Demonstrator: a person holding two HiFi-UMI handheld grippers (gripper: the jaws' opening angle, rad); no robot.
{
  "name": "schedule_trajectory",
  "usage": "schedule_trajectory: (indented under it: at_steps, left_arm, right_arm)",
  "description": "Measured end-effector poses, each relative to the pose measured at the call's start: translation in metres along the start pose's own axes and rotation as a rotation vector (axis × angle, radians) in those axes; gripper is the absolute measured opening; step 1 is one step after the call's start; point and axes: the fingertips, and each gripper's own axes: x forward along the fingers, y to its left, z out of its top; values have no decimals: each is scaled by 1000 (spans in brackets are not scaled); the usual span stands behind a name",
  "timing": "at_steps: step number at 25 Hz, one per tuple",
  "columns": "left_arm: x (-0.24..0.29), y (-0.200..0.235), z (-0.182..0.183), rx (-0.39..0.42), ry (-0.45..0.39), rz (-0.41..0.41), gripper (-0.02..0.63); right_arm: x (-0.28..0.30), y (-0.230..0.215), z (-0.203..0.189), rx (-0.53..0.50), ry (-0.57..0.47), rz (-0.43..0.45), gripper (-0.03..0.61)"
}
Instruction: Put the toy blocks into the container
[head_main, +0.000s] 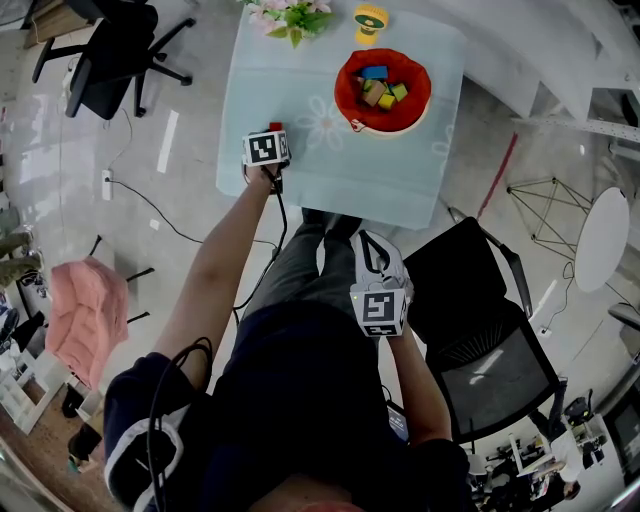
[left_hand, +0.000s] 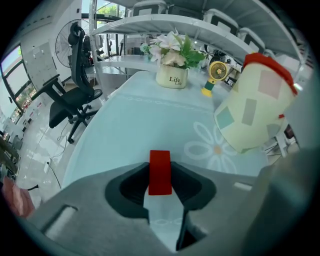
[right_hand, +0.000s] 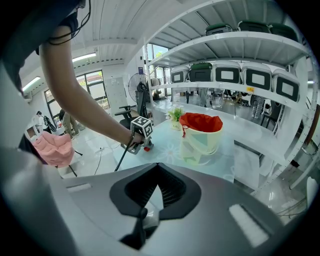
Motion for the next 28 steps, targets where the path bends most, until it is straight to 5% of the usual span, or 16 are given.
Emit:
schedule_trajectory:
  at_steps: [13, 28]
  left_arm:
    - [-62, -45, 43, 284, -84, -121, 137]
    - [-141, -114, 92, 478, -140, -279, 135]
  right_arm:
    - [-3, 4, 9, -6, -29, -9, 0]
    - [0, 10, 31, -20, -94, -9, 0]
